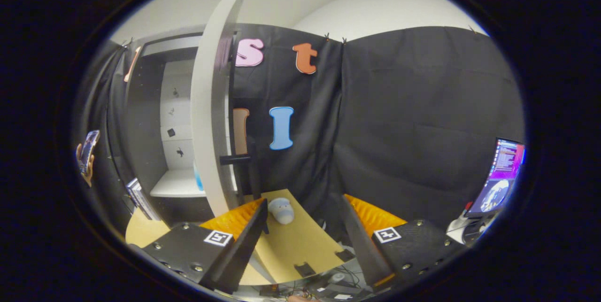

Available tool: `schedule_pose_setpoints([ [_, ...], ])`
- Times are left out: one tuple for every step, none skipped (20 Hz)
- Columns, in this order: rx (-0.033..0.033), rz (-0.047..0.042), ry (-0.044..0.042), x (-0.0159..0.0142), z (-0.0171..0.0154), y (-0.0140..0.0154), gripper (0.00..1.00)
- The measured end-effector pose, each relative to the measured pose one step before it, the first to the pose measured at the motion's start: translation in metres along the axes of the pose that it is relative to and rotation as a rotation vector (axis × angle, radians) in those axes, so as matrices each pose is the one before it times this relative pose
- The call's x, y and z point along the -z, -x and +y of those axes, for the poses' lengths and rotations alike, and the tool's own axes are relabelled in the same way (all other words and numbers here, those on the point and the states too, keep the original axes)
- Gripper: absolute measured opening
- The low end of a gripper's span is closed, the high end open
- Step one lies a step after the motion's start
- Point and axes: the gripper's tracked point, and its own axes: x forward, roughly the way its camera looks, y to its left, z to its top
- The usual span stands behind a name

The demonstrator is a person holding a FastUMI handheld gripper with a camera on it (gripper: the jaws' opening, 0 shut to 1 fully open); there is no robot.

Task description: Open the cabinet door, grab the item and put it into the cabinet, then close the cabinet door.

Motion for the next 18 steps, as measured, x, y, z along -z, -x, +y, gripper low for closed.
schedule_pose_setpoints([
  [-0.01995, 0.0021, -0.01147, 0.00041, 0.00367, 0.00193, 0.94],
  [-0.02135, 0.00339, -0.0103, 0.0017, 0.00665, 0.002, 0.94],
  [-0.0216, 0.00033, -0.00858, 0.00042, 0.00825, 0.00247, 0.94],
  [-0.02184, 0.00153, -0.00619, 0.00064, 0.00787, 0.00094, 0.94],
  [-0.0234, 0.00114, -0.00304, -0.00042, 0.00742, 0.00144, 0.94],
  [-0.02575, 0.00227, -0.00299, 0.00138, 0.00663, 0.00079, 0.94],
  [-0.02714, 0.0029, -0.00488, 0.00148, 0.00786, 0.00161, 0.94],
  [-0.0305, -0.00252, -0.00926, 0.00052, 0.00822, 0.00187, 0.94],
  [-0.03578, -0.0088, -0.01412, -0.00283, 0.0096, 0.00411, 0.94],
  [-0.03874, -0.00648, -0.01912, -0.00151, 0.00977, 0.00214, 0.94],
  [-0.03603, -0.00046, -0.01616, 0.00033, 0.01129, 0.0001, 0.95],
  [-0.0311, 0.00768, -0.00625, 0.00205, 0.0092, -0.00121, 0.96],
  [-0.02833, 0.00208, -0.00657, 0.0014, 0.00908, -0.00121, 0.97],
  [-0.02771, 0.00664, -0.00543, 0.00101, 0.00761, -0.00315, 0.97],
  [-0.02903, 0.00526, -0.00594, 0.00203, 0.00917, -0.00301, 0.97],
  [-0.02853, 0.00625, -0.0067, 0.00258, 0.00877, -0.00257, 0.97],
  [-0.02842, 0.00424, -0.0084, 0.00166, 0.0084, -0.00308, 0.97],
  [-0.02894, 0.00209, -0.01245, 0.0009, 0.00772, -0.00441, 0.97],
])
